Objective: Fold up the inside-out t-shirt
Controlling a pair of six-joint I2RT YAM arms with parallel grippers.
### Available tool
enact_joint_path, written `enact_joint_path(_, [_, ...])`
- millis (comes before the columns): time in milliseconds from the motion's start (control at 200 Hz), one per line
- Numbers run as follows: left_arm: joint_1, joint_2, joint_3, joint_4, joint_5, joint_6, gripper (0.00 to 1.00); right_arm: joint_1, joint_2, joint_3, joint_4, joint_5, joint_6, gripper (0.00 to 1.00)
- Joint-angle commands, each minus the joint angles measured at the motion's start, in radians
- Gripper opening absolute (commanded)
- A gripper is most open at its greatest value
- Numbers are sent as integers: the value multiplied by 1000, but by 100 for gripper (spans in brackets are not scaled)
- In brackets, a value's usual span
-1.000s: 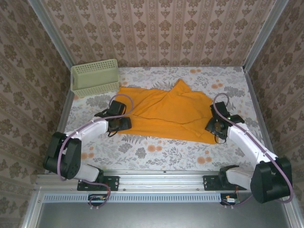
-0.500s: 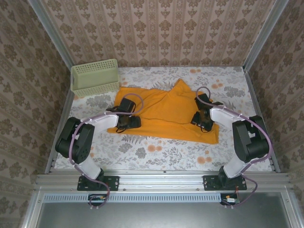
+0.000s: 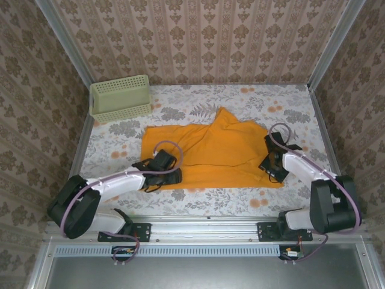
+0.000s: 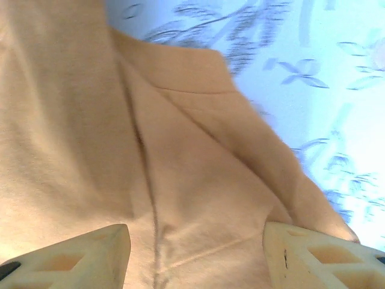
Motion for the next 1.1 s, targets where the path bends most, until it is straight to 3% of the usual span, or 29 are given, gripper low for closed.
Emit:
enact_joint_path(0, [-47, -24, -5, -135, 2, -95, 72, -34, -73, -23, -70, 42, 16, 62])
enact_joint_path(100, [3, -69, 80, -202, -33, -26, 73, -45, -128, 6, -92, 64, -4, 62])
enact_joint_path(230, [167, -65, 244, -278, -66, 114, 75, -28, -160, 97, -68, 50, -90, 62])
enact_joint_path(465, [416, 187, 516, -276, -149, 269, 74, 55, -2, 315, 28, -29, -241, 64])
enact_joint_path(775, [490, 547, 808, -309, -201, 357, 67, 108, 362, 588, 59, -101, -352, 64])
enact_joint_path(945, [514, 648, 878, -336, -182, 370, 64, 116, 523, 679, 45, -106, -349, 63])
enact_joint_path(1095, [534, 686, 899, -350, -170, 367, 55, 115, 628, 728, -13, -55, -315, 62])
